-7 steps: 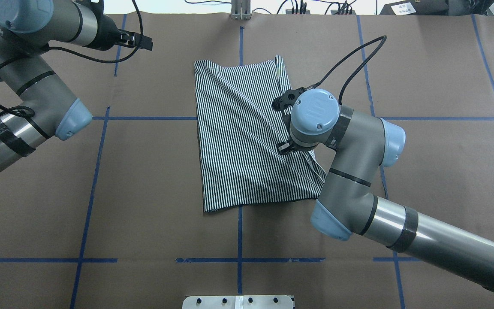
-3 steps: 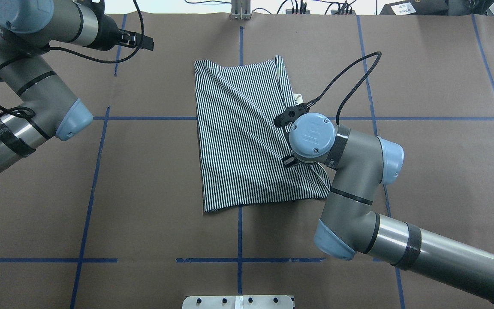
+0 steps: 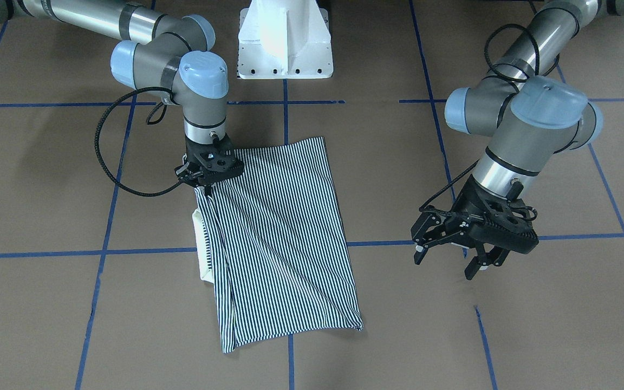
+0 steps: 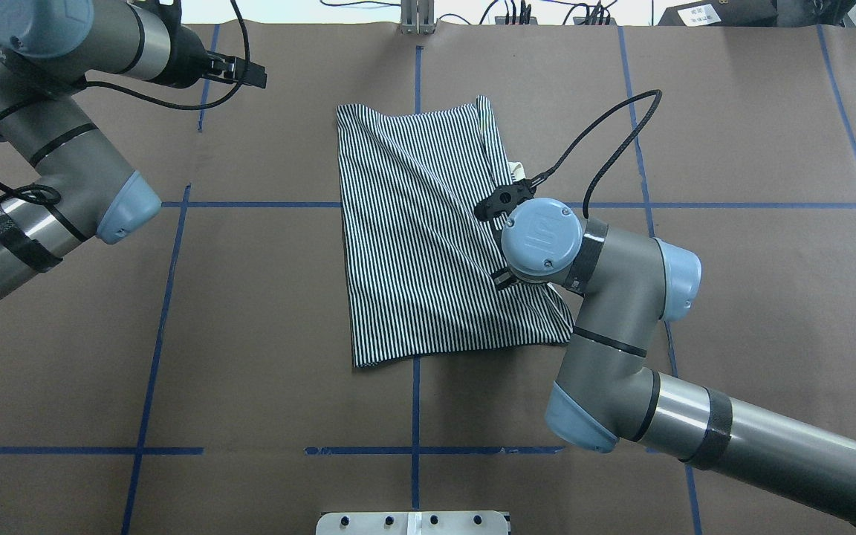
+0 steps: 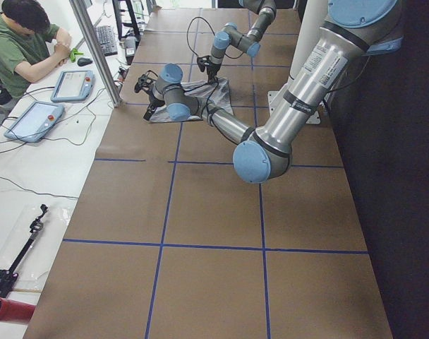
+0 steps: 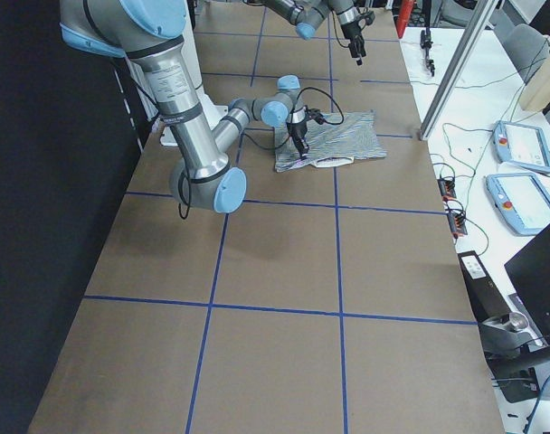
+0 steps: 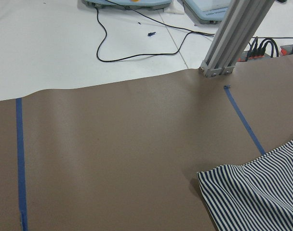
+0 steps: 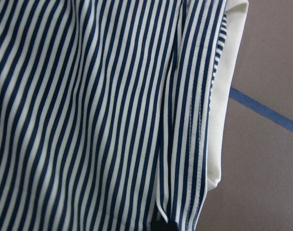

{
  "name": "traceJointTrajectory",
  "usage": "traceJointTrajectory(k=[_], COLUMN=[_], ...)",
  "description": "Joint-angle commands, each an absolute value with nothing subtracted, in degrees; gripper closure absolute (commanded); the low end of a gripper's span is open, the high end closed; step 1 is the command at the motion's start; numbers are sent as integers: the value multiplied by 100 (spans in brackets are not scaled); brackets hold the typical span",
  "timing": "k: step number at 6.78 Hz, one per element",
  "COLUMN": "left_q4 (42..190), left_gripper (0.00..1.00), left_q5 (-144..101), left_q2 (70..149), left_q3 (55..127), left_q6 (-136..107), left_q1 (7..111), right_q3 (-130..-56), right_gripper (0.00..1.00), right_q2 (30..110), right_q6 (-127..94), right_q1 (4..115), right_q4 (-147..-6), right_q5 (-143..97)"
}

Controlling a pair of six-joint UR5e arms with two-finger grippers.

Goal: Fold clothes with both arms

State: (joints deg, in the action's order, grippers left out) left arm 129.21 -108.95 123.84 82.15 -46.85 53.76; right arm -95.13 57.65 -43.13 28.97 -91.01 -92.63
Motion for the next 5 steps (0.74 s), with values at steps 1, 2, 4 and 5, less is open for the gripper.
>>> traceJointTrajectory(k=[1, 2, 4, 5], left_q4=[12920, 12920, 12920, 12920], left_gripper=[0, 0, 0, 0], left_q5=[-10907, -10907, -10907, -10907], left_q2=[12384, 12384, 12384, 12384], left_q3=[8200, 8200, 8200, 8200], left_q6=[-4685, -4685, -4685, -4685], left_q1=[5335, 5309, 5247, 5247], right_q3=[-9641, -9737, -9914, -9914], right_gripper=[100, 100, 99, 63], right_q2=[5801, 6001, 6484, 6504], right_q6=[-4158, -4166, -4236, -4254], right_q1=[3146, 3146, 3129, 3129], right_q4=[-9088, -9079, -9035, -9026], right_q5=[-9281, -9246, -9229, -9237])
